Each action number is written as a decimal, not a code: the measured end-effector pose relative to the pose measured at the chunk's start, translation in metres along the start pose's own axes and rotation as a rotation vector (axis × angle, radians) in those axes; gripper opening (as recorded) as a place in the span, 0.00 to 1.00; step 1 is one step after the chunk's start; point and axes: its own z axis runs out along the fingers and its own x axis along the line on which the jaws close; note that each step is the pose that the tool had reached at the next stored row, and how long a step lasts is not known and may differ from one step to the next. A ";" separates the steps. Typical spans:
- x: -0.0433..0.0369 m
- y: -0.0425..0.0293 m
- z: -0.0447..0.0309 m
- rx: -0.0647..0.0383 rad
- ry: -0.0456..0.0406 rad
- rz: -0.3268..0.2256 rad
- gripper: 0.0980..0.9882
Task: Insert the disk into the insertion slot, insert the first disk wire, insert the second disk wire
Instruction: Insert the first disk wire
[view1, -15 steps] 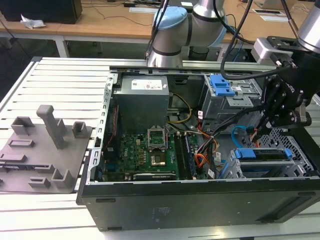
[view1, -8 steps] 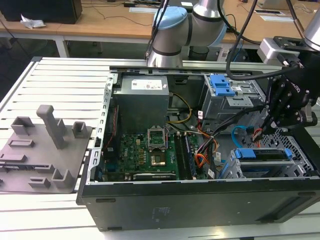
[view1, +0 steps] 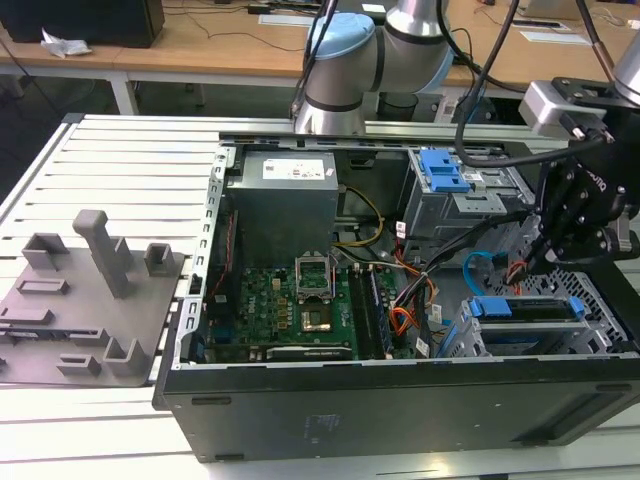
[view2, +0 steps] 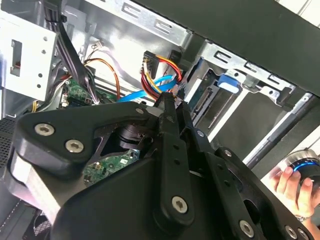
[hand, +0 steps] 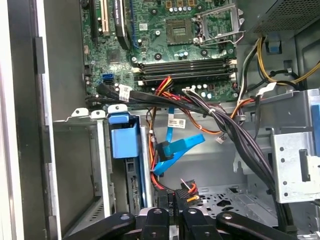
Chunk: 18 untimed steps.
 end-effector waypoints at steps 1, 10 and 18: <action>0.0016 -0.0002 0.0000 0.000 0.0000 0.000 0.08; 0.0139 -0.0014 0.0006 0.000 0.0001 0.000 0.08; 0.0191 -0.0019 0.0019 0.000 0.0001 0.000 0.08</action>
